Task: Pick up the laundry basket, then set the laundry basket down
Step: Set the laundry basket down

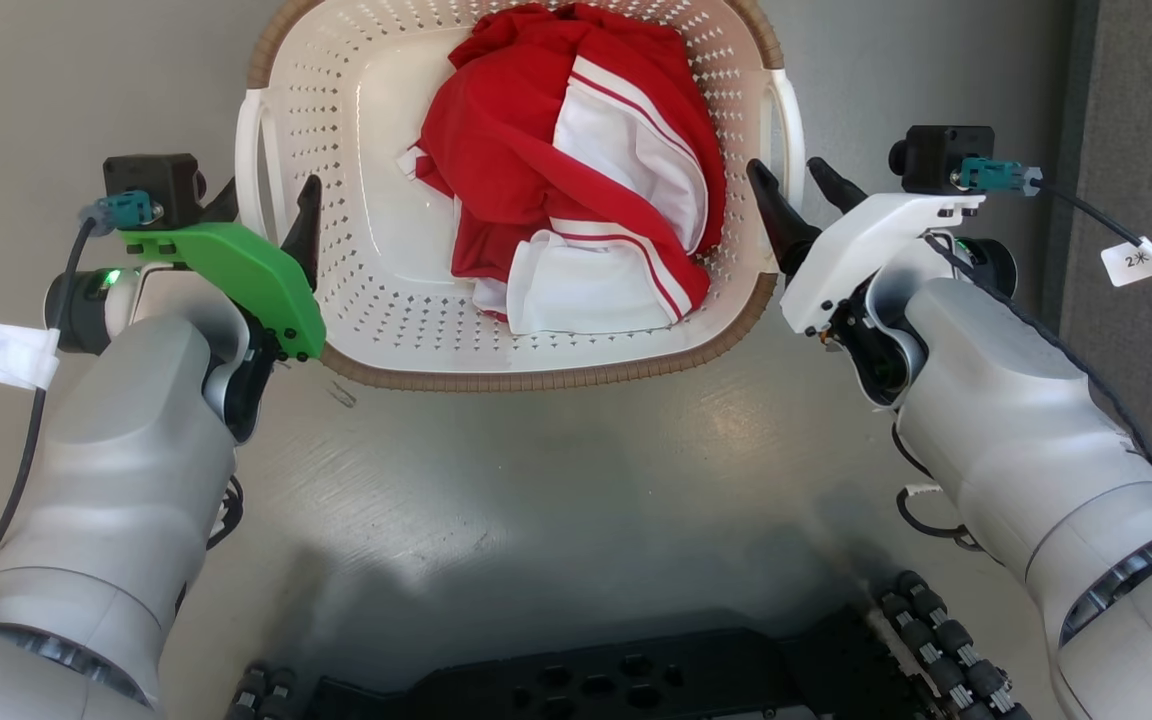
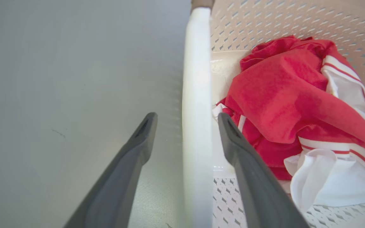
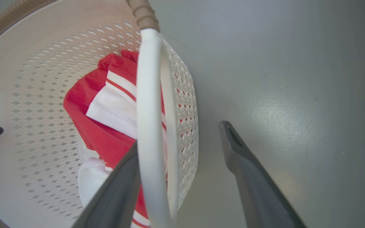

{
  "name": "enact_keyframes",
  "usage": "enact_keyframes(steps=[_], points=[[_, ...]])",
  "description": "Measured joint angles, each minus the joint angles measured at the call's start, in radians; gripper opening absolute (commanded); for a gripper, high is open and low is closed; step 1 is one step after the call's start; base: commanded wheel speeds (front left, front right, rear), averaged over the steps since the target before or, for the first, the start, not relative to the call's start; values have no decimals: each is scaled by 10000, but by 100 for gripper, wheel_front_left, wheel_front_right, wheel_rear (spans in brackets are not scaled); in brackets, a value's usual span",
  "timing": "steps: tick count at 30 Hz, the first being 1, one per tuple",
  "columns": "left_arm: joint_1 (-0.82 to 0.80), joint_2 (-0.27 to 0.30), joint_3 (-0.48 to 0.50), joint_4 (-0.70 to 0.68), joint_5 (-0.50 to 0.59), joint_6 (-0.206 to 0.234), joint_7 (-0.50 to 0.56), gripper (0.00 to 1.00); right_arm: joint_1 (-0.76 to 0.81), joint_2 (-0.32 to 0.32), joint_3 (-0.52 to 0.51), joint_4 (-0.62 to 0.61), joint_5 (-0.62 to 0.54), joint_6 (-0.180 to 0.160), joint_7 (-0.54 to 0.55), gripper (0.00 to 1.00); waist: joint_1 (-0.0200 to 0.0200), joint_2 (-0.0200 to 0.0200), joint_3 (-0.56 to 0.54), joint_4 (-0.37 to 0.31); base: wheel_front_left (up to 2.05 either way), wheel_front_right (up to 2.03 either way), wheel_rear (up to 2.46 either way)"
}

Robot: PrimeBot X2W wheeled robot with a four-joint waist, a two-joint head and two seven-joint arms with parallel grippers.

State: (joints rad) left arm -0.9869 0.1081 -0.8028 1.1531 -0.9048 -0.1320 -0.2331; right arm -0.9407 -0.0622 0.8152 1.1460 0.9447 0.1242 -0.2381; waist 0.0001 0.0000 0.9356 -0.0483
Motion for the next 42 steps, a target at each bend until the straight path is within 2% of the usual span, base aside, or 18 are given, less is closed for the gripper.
enact_keyframes(steps=[13, 26, 36, 42], points=[[16, 13, -73, 40, -67, 0, -98, 100, -51, 2, 194, -52, 157, 0, -50, 100, 0, 0, -361, -27, 0, 0, 0], [502, 69, -157, -441, -58, 0, -159, 100, 144, 0, 213, 4, 159, 0, -96, 100, 0, 0, -1619, -154, 0, 0, 0], [920, 397, 508, -1628, 111, 0, -186, 100, 451, -341, -518, -1197, 102, 0, -123, 100, -1, 0, -2963, -183, 0, 0, 0], [1555, 552, 1081, -2343, 495, 0, -186, 100, 1059, -575, -901, -1864, -374, 0, -123, 100, -1, 0, -3812, -181, 0, 0, 0]])
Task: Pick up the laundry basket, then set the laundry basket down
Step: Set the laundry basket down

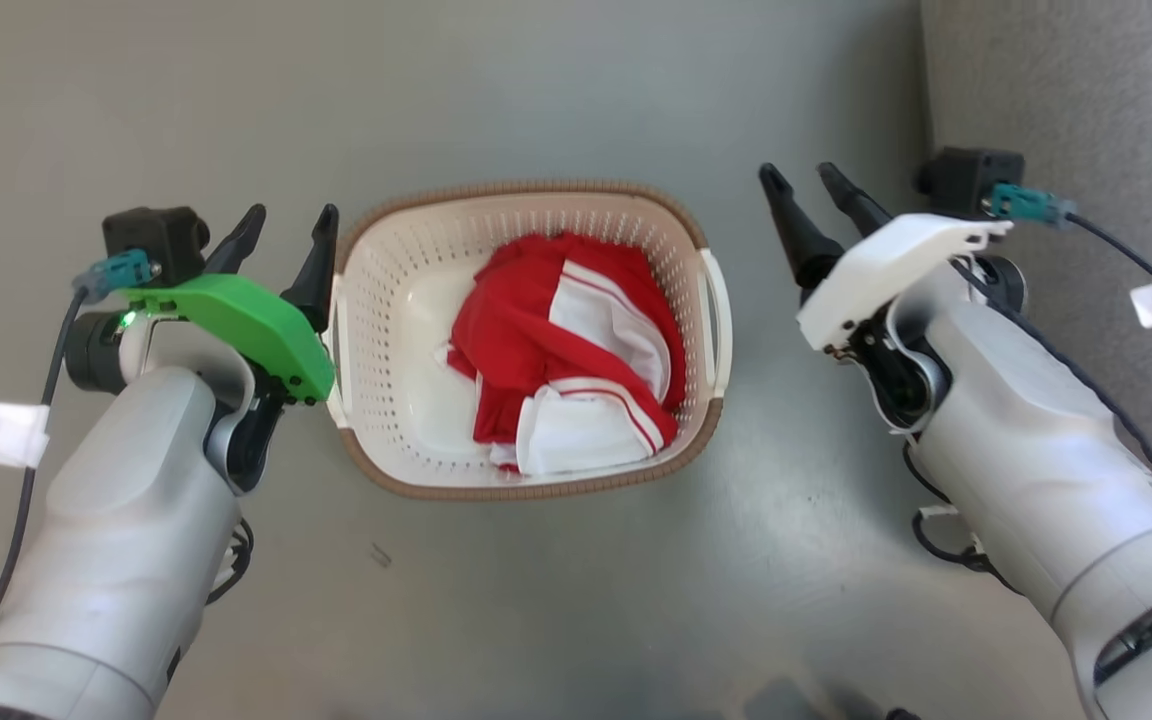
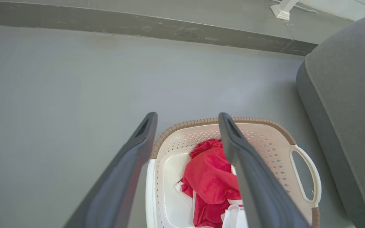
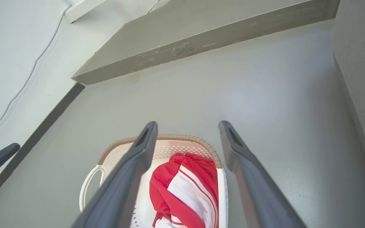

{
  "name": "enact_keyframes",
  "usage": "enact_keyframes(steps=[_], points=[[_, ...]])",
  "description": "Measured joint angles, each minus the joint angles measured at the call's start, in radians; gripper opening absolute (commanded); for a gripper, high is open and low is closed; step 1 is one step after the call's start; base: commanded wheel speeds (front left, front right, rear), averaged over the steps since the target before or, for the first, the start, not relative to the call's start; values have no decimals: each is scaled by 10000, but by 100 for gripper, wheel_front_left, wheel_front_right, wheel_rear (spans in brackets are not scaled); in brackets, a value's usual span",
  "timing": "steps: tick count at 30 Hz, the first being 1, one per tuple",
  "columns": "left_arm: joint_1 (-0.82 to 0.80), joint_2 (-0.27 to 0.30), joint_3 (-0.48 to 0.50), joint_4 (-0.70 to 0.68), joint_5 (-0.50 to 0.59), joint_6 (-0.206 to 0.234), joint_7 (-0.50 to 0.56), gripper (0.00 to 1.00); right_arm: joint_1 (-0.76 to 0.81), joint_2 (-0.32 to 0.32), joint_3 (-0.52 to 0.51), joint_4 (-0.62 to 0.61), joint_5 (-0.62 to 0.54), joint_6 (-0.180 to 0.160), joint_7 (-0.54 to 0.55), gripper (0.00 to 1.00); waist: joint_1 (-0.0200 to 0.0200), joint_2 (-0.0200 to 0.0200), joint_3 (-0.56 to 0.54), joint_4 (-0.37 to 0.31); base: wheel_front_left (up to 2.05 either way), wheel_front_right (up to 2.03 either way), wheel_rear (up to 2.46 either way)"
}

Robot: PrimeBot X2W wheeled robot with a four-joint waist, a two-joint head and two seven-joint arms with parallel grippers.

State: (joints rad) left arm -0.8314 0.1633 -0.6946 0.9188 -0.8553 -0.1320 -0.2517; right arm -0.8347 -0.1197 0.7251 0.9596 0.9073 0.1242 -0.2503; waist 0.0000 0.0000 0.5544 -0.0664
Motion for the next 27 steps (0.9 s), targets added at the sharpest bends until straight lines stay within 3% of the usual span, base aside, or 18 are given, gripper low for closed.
enact_keyframes(steps=[23, 27], points=[[3223, 98, 2520, -2646, 1511, 8, 0, 100, 2945, -405, -2245, -2182, -1728, -13, -2, 100, -1, 0, -3152, 249, 0, 0, 0], [3908, 81, 3003, -3204, 1944, 48, 0, 100, 3644, -359, -2660, -2564, -2002, -169, -2, 100, 0, 0, -3726, 305, 0, 0, 0]])
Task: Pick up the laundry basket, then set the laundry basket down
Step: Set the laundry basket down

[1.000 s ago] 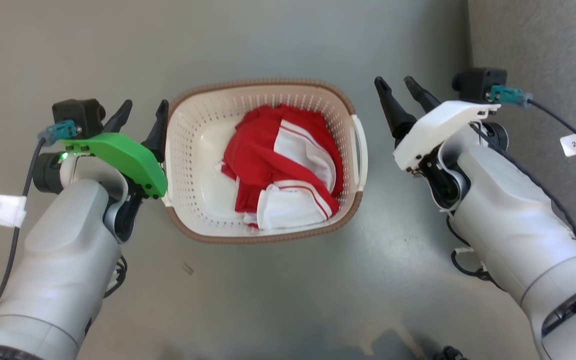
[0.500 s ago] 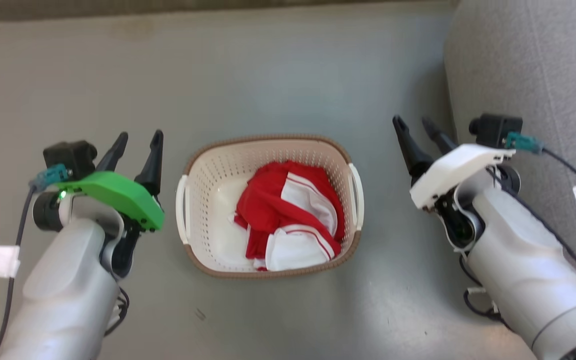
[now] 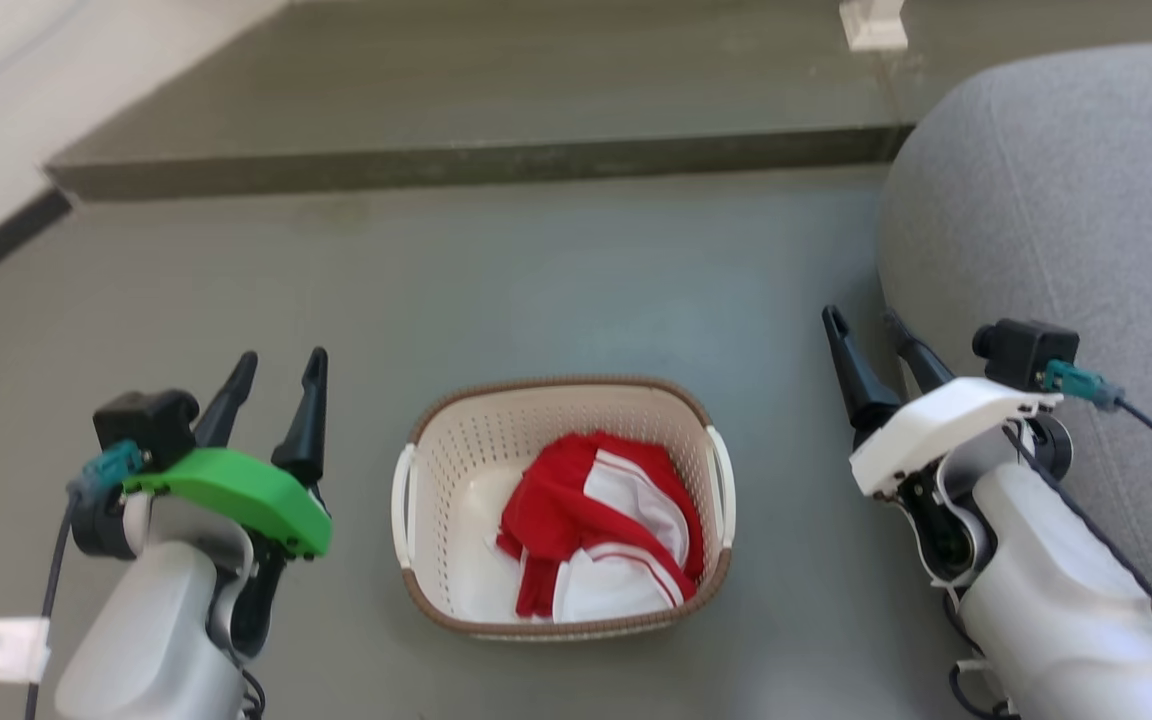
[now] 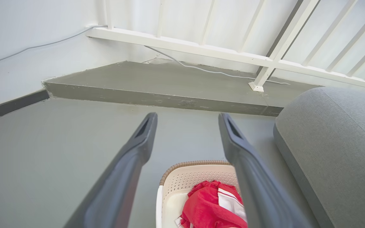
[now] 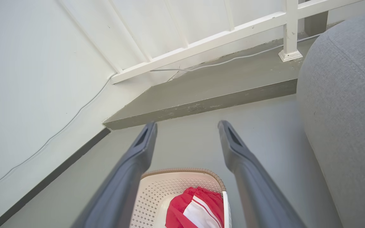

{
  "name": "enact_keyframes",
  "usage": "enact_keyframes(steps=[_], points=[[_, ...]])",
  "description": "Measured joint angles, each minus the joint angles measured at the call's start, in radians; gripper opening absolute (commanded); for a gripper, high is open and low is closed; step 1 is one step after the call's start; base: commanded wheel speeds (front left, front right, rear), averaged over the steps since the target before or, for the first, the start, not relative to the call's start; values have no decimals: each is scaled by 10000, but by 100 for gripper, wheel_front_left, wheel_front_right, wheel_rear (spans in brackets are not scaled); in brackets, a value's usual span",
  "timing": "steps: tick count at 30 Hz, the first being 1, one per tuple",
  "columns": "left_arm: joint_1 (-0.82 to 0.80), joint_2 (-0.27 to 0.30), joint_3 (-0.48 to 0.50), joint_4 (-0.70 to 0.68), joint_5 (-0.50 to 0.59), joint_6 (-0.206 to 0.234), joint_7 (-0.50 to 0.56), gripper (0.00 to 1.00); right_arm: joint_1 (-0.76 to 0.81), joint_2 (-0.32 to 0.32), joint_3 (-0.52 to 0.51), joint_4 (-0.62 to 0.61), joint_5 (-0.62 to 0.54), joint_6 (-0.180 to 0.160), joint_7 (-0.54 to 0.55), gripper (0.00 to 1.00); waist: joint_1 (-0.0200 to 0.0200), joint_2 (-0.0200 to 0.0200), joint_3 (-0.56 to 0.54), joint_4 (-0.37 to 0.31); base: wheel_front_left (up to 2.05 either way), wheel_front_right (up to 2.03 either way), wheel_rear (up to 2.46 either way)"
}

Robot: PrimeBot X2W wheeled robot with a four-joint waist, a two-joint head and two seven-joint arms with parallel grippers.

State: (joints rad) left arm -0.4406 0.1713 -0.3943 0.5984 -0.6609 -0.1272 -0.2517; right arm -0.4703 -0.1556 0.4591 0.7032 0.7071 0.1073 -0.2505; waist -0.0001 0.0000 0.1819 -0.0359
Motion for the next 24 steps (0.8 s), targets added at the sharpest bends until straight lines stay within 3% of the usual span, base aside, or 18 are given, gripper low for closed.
enact_keyframes(steps=[10, 24], points=[[1501, -230, 1034, -1722, 957, 399, -2, 100, 1170, -36, -892, -1714, -1254, -543, -4, 100, 0, 0, -1187, 108, 0, 0, 0], [2765, -639, 2046, -3024, 1707, 479, -2, 100, 2398, 21, -1649, -2878, -2226, -928, -13, 100, 0, 0, -1418, 73, 0, 0, 0]])
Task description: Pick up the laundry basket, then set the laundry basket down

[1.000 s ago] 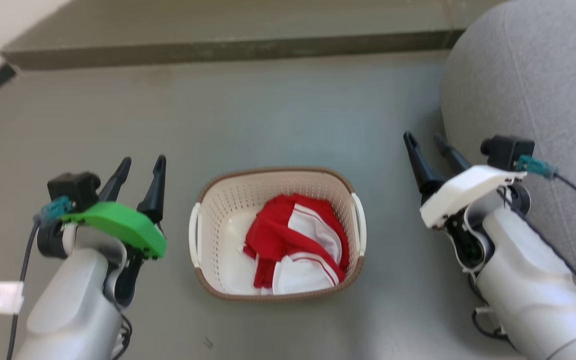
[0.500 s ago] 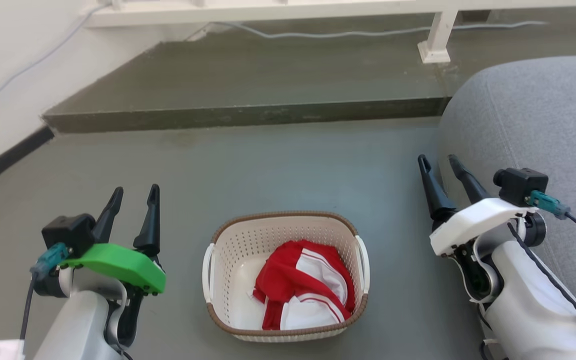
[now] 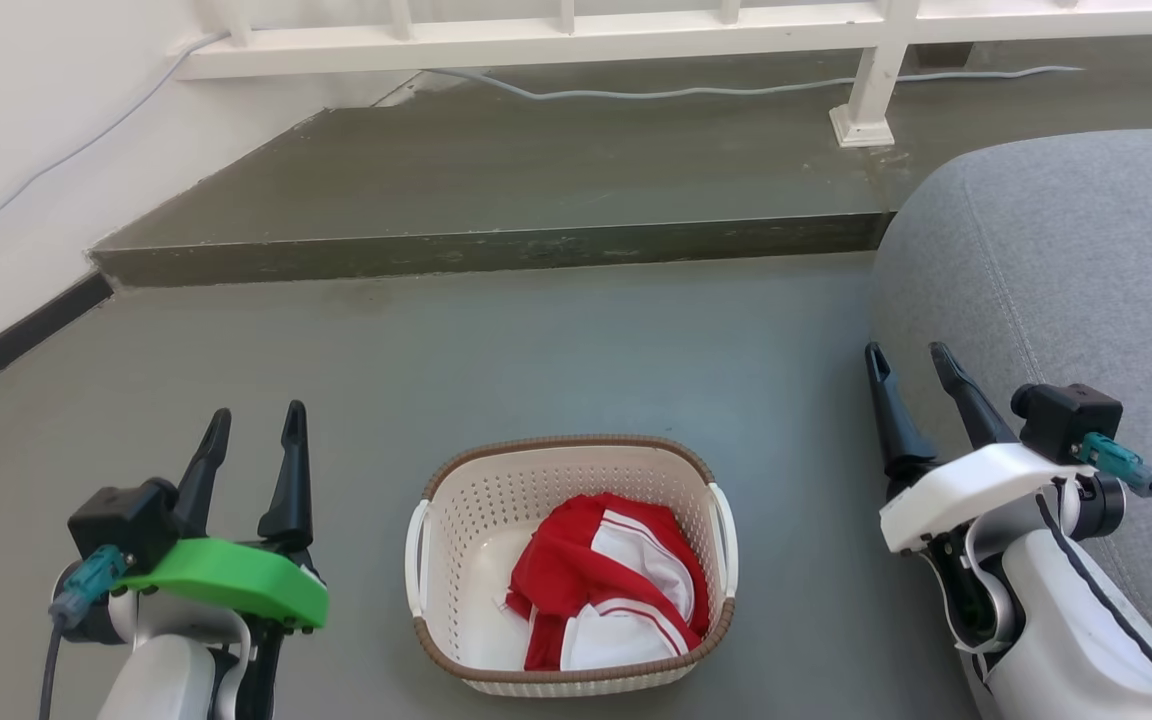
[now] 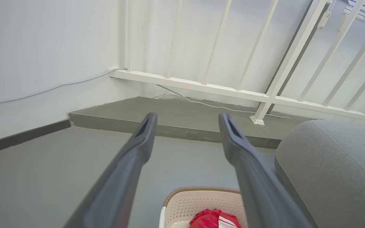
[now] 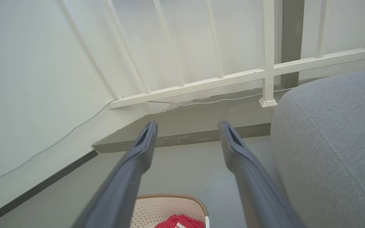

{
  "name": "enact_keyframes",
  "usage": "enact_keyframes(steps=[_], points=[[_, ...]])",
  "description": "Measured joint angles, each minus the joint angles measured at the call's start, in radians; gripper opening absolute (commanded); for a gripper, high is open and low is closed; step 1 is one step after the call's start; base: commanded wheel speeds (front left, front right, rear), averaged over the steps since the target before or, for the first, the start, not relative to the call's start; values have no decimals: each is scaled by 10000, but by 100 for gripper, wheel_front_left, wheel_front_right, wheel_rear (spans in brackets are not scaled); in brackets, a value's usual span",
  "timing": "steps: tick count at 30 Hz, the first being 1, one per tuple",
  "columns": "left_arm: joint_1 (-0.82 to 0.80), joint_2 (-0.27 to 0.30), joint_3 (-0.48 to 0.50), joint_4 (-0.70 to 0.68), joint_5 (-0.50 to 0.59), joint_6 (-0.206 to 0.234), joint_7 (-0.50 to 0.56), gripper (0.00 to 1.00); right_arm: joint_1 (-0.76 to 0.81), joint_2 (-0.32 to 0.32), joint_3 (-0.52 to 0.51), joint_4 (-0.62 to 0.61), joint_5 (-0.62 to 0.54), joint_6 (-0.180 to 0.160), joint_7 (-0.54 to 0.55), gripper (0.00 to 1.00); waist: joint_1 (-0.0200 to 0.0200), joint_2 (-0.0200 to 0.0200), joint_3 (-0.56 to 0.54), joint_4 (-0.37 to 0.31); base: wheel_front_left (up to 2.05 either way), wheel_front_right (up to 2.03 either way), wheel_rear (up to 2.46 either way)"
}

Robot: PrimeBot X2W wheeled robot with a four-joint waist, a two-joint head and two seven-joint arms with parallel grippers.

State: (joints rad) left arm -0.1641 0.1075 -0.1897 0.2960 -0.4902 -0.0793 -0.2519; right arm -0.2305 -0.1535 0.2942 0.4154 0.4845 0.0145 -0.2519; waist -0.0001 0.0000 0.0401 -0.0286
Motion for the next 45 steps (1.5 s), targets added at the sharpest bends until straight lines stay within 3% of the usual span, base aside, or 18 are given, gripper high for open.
enact_keyframes(steps=[35, 36, 45], points=[[941, -364, 612, -742, 1080, -305, 0, 100, 977, 349, -859, -878, -1108, 105, 0, 100, 0, 0, -48, -23, 0, 0, 0], [955, -378, 612, -740, 1078, -305, 0, 0, 986, 357, -874, -884, -1152, 105, 0, 0, 0, 0, -48, -22, 0, 0, 0], [1256, -560, 573, -171, 848, -303, 88, 0, 1452, 568, -922, -401, -997, 105, 67, 0, 0, 0, -56, -15, 0, 0, 0]])
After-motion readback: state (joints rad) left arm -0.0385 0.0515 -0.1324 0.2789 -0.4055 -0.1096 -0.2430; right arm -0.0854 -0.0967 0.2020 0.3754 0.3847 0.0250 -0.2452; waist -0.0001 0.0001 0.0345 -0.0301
